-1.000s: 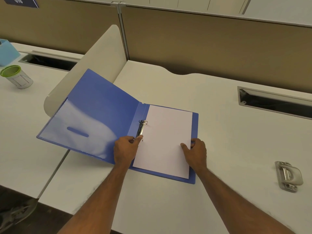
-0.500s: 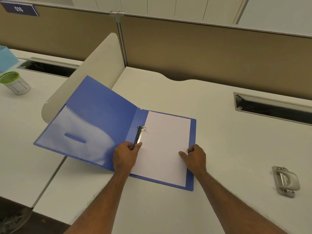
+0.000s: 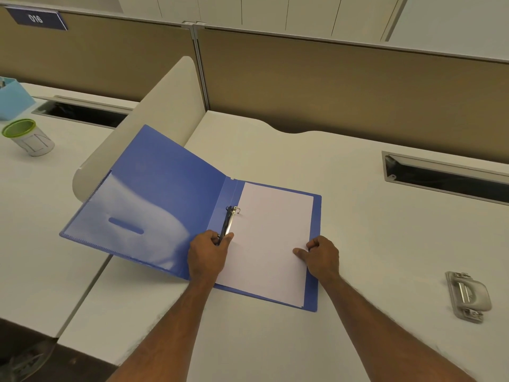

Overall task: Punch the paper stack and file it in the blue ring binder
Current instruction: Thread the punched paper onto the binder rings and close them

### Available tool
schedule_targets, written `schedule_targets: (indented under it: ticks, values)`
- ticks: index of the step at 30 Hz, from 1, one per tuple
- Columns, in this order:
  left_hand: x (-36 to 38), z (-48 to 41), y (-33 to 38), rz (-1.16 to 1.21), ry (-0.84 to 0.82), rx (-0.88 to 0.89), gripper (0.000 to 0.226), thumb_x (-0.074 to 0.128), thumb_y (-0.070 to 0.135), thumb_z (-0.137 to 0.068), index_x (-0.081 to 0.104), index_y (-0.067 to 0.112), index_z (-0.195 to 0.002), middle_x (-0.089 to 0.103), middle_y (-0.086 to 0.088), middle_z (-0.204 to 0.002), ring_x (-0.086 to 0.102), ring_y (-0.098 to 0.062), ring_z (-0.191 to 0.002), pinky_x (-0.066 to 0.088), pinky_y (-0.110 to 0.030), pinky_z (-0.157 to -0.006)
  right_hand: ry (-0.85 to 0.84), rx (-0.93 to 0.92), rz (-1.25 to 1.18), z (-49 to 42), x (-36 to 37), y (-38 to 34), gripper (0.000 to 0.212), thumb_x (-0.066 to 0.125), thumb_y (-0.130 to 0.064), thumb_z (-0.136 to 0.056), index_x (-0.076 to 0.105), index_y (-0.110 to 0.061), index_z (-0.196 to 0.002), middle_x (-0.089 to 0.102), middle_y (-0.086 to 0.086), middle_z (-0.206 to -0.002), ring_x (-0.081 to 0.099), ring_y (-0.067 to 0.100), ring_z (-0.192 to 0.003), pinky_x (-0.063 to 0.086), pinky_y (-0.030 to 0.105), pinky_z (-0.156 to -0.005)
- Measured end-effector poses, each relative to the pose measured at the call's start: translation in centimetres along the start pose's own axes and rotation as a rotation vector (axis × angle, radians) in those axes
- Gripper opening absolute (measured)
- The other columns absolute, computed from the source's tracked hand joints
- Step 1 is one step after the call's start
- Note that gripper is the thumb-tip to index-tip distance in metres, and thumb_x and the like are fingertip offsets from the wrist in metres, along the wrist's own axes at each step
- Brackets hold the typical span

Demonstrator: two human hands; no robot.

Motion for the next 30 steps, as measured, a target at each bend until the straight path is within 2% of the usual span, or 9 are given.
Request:
schedule_targets:
  ticks: [4, 12, 18, 21, 26, 28, 30]
  values:
    - [0.0, 0.0, 0.2, 0.002, -0.003, 0.0, 0.035, 0.067, 0.045, -0.082, 0.062, 0.01, -0.078, 0.061, -0.003, -0.07, 0.055, -0.015, -0.062, 0.042, -0.024, -0.059, 0.003, -0.003, 0.007, -0.1, 0.0, 0.0, 0.033, 0.08, -0.029, -0.073, 0.054, -0.013, -0.085, 0.058, 0.002, -0.083, 0.054, 0.018, -0.076, 0.039, 0.026, -0.071]
    - [-0.2, -0.1, 1.2, -0.052, -0.003, 0.017, 0.033, 0.063, 0.038, -0.087, 0.066, 0.007, -0.077, 0.062, -0.004, -0.07, 0.057, -0.017, -0.062, 0.04, -0.023, -0.055, -0.009, 0.017, 0.026, -0.2, 0.1, 0.1, 0.034, 0.079, -0.031, -0.075, 0.053, -0.012, -0.086, 0.058, 0.004, -0.085, 0.054, 0.019, -0.077, 0.039, 0.027, -0.072]
    - [-0.2, -0.4, 1.1, -0.122, -0.05, 0.022, 0.035, 0.061, 0.044, -0.087, 0.068, 0.01, -0.08, 0.066, -0.003, -0.075, 0.059, -0.017, -0.067, 0.046, -0.027, -0.061, -0.002, 0.027, -0.003, -0.1, 0.0, 0.1, 0.032, 0.08, -0.03, -0.074, 0.055, -0.012, -0.086, 0.059, 0.004, -0.085, 0.055, 0.02, -0.077, 0.04, 0.027, -0.072]
    - [-0.3, -1.4, 0.9, -0.105, -0.076, -0.004, 0.04, 0.058, 0.045, -0.088, 0.066, 0.01, -0.071, 0.066, -0.002, -0.068, 0.06, -0.019, -0.062, 0.045, -0.026, -0.056, 0.01, 0.015, -0.027, 0.0, -0.1, 0.3, 0.032, 0.08, -0.033, -0.074, 0.056, -0.013, -0.083, 0.06, 0.003, -0.082, 0.055, 0.019, -0.075, 0.039, 0.027, -0.069]
    - [0.7, -5.1, 2.4, -0.219, -0.145, 0.009, 0.031, 0.057, 0.025, -0.089, 0.057, 0.011, -0.061, 0.067, -0.009, -0.068, 0.063, -0.027, -0.062, 0.048, -0.031, -0.053, 0.017, 0.001, -0.006, -0.1, 0.0, 0.3, 0.031, 0.078, -0.033, -0.076, 0.057, -0.012, -0.085, 0.059, 0.003, -0.081, 0.054, 0.019, -0.074, 0.039, 0.027, -0.07]
    - [1.6, -6.3, 3.0, -0.301, -0.214, -0.004, 0.029, 0.065, 0.028, -0.084, 0.058, 0.01, -0.062, 0.064, -0.007, -0.065, 0.06, -0.023, -0.057, 0.044, -0.027, -0.048, 0.018, -0.002, 0.008, -0.2, 0.0, 0.5, 0.032, 0.078, -0.034, -0.076, 0.057, -0.012, -0.084, 0.06, 0.003, -0.081, 0.055, 0.019, -0.074, 0.04, 0.028, -0.071]
    - [2.2, -7.3, 2.9, -0.322, -0.259, -0.052, 0.029, 0.073, 0.033, -0.077, 0.059, 0.009, -0.072, 0.063, -0.007, -0.071, 0.058, -0.022, -0.061, 0.039, -0.025, -0.045, 0.021, -0.004, 0.021, -0.3, 0.2, 0.6, 0.032, 0.078, -0.034, -0.075, 0.057, -0.012, -0.084, 0.06, 0.004, -0.08, 0.055, 0.019, -0.073, 0.04, 0.028, -0.07]
Point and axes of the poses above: each hand's wrist, its own z-axis away from the middle knuckle, its own x-axis out of the palm, y = z × x, the point moved 9 cm from there along -z, towards the middle knuckle
